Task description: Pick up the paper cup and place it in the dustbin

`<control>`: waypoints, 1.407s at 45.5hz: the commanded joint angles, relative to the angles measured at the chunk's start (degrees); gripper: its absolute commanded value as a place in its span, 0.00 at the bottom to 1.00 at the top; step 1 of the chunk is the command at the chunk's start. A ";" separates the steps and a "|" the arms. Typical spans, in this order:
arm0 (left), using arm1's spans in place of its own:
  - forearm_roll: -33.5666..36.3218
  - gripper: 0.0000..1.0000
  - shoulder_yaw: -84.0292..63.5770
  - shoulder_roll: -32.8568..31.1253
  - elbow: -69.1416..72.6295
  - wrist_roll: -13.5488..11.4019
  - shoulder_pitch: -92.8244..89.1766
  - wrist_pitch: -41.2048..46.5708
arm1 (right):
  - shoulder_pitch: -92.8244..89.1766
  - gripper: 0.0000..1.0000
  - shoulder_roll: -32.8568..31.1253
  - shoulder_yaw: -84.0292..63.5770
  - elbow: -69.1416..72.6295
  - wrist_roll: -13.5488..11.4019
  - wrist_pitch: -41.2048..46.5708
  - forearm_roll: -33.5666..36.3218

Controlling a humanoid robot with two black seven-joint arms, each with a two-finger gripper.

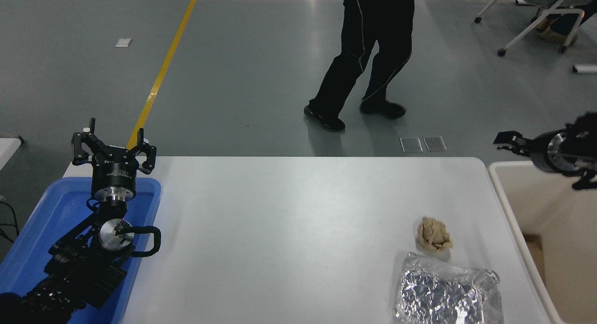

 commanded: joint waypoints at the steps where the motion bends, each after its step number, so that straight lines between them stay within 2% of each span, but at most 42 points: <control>1: 0.13 0.99 0.05 -0.01 -0.05 0.06 0.00 -0.08 | 16.13 1.00 -0.13 -4.17 13.09 0.01 7.09 -0.17; 14: 0.13 0.99 -0.04 -0.01 -0.05 0.06 0.00 0.01 | 31.25 1.00 -4.09 -4.17 17.75 0.01 22.82 -0.26; 21: 0.04 0.99 -0.04 -0.01 -0.05 0.06 0.00 0.01 | 37.32 1.00 -4.71 -4.26 20.47 0.01 27.22 -0.34; 50: 0.04 0.99 -0.04 0.08 -0.05 -0.02 0.00 0.01 | 35.04 1.00 -10.42 -5.75 21.62 -0.35 28.90 -1.75; 64: 0.04 0.99 -0.04 0.08 -0.05 -0.02 0.00 0.01 | 34.34 1.00 -10.68 -5.84 20.30 -0.70 28.64 -2.01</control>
